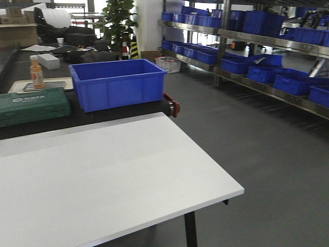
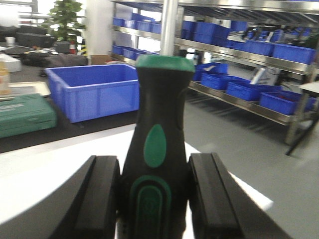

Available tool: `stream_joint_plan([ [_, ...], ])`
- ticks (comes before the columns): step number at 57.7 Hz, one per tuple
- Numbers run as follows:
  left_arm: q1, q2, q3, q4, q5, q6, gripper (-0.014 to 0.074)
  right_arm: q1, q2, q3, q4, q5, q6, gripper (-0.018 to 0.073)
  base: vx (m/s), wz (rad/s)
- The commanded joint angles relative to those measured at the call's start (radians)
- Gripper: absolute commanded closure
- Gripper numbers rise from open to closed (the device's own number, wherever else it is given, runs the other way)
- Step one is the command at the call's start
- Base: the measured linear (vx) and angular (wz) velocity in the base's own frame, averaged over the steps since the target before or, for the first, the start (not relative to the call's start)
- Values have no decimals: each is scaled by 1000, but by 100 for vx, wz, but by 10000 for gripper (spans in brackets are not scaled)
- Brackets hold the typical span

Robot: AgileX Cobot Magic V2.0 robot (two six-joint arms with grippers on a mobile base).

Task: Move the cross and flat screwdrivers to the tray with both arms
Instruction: 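Drive the base away from the table, holding both screwdrivers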

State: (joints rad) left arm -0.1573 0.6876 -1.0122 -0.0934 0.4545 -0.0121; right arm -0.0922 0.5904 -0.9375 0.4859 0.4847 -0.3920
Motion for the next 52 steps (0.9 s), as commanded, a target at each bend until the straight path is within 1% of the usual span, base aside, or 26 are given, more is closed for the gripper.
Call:
stream_joint_plan([
  [1,-6,2,-32,-6,-97,-3,601,-2,5,-30,17,-94,-2,568,-14,-50],
  [28,-6,2,-32,-6,-97,-3,601,-2,5,-30,17,-94,-2,568,-8,-48],
  [52,-6,2,-32,-6,-97,-3,601,-2,5,-30,17,-94,-2,568,5,-59],
])
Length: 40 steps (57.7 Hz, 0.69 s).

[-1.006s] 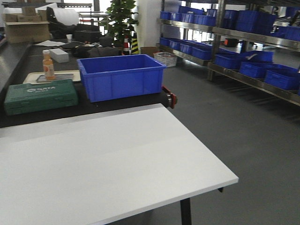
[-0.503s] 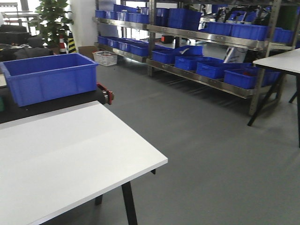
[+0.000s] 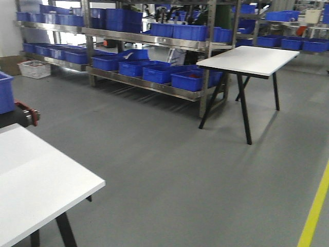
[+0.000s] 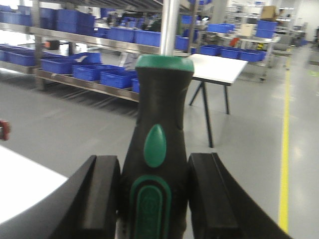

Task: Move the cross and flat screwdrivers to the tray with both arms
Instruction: 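Drive the base away from the table, holding both screwdrivers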

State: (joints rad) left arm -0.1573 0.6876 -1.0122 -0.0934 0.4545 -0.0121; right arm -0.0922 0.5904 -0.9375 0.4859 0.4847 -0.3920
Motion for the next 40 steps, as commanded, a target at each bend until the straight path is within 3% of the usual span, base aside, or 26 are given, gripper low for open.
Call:
stream_joint_plan([
  [1,-6,2,-32,-6,-97,-3,601,-2,5,-30,17,-94,-2,568,14,-58],
  [40,-6,2,-32,-6,-97,-3,601,-2,5,-30,18,-94,-2,568,22,-36],
])
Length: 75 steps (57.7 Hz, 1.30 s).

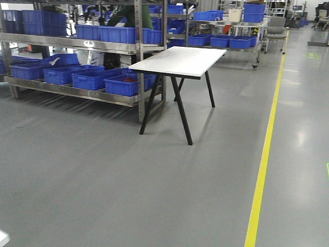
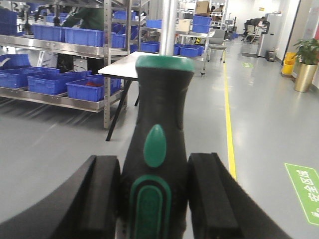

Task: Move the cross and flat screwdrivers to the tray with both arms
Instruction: 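Drive the base away from the table, holding both screwdrivers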

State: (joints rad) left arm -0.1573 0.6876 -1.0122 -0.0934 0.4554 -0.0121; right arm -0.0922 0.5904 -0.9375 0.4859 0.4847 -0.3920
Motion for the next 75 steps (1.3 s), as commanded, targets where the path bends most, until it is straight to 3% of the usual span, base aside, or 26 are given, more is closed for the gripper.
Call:
stream_joint_plan([
  [1,-6,2,-32,-6,-98,-3,601,-2,5,-30,18,-94,-2,568,31,-18],
  [53,-6,2,-32,-6,-98,-3,601,-2,5,-30,18,-93,-2,568,42,-14],
  [75,-6,3,-32,-6,-98,-3,601,-2,5,-30,18,-93,-2,568,50,22],
])
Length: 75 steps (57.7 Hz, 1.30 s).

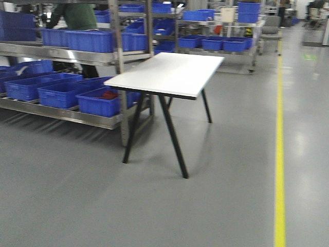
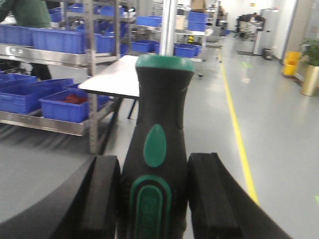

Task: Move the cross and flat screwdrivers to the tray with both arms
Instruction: 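Drive the base away from the table, holding both screwdrivers, then drive the base past the shelves to the grey metal tray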

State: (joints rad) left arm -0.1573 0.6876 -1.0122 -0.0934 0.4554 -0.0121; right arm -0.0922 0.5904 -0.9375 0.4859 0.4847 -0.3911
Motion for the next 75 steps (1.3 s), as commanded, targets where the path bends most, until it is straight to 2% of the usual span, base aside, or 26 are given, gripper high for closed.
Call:
stream_joint_plan([
  [1,-6,3,-32,-6,-98,-3,601,-2,5,-30,18,-93,-3,568,51,47],
  [75,-6,2,-32,-6,-98,-3,601,-2,5,-30,18,-93,-3,568,50,53],
])
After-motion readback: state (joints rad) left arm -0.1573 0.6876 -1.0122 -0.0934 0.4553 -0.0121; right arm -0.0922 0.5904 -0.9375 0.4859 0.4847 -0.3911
